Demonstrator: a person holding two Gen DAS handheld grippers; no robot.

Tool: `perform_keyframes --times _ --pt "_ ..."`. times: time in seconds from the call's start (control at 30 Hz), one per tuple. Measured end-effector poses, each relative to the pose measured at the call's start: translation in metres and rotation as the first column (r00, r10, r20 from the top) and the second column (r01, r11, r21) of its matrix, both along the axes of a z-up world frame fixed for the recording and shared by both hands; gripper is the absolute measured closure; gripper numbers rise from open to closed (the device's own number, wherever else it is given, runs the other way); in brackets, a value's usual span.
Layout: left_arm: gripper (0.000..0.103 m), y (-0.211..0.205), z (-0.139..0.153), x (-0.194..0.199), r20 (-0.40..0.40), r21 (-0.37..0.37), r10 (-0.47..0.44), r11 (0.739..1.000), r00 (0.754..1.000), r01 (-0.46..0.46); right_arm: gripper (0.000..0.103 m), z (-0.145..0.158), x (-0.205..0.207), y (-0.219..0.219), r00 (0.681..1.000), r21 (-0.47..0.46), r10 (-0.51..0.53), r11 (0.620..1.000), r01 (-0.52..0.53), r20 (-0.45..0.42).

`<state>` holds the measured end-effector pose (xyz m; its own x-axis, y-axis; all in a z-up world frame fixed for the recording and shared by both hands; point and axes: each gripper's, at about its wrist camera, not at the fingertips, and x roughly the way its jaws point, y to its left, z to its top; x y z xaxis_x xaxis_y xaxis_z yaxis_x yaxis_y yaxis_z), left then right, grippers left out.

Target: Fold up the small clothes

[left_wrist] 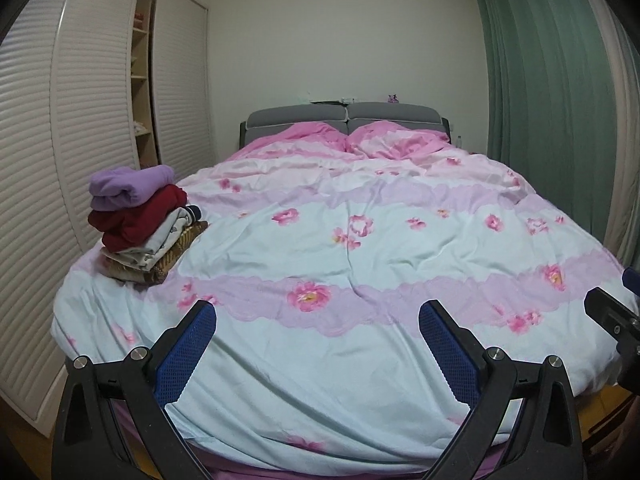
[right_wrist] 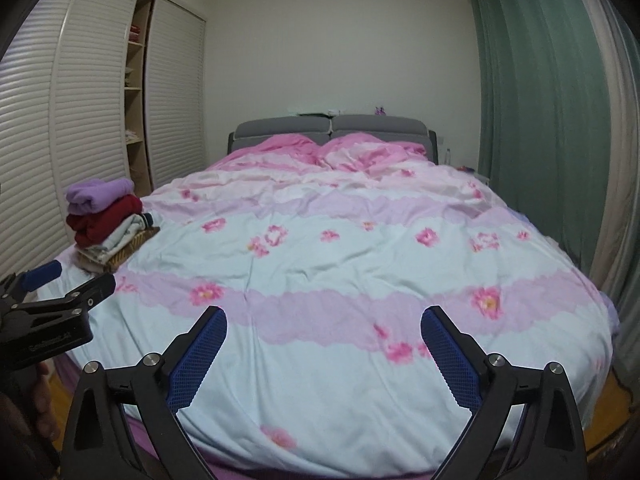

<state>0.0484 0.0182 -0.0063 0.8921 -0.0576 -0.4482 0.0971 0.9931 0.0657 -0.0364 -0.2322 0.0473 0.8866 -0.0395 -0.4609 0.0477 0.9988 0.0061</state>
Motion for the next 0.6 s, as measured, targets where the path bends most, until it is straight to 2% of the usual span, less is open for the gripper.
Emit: perform_keyframes --times 0.2,0.43,0.6 --pt "0.000 -0.008 -0.008 -0.021 0.092 0.070 0.015 0.997 0.996 -0.022 0.004 -0.008 -0.011 -0.007 0.999 -0.021 -0.031 0.999 0.031 0.032" --pt "0.000 -0.010 -0.024 -0.023 0.042 0.054 0.000 0.999 0.999 -0.002 0.004 -0.017 -0.015 -0.015 0.999 -0.022 -0.041 0.999 0.042 0.023" --pt "0.000 -0.012 -0.025 -0.030 0.070 0.056 -0.004 0.998 0.998 0.000 0.004 -0.020 -0.016 -0.016 0.999 -0.031 -0.037 0.999 0.038 0.027"
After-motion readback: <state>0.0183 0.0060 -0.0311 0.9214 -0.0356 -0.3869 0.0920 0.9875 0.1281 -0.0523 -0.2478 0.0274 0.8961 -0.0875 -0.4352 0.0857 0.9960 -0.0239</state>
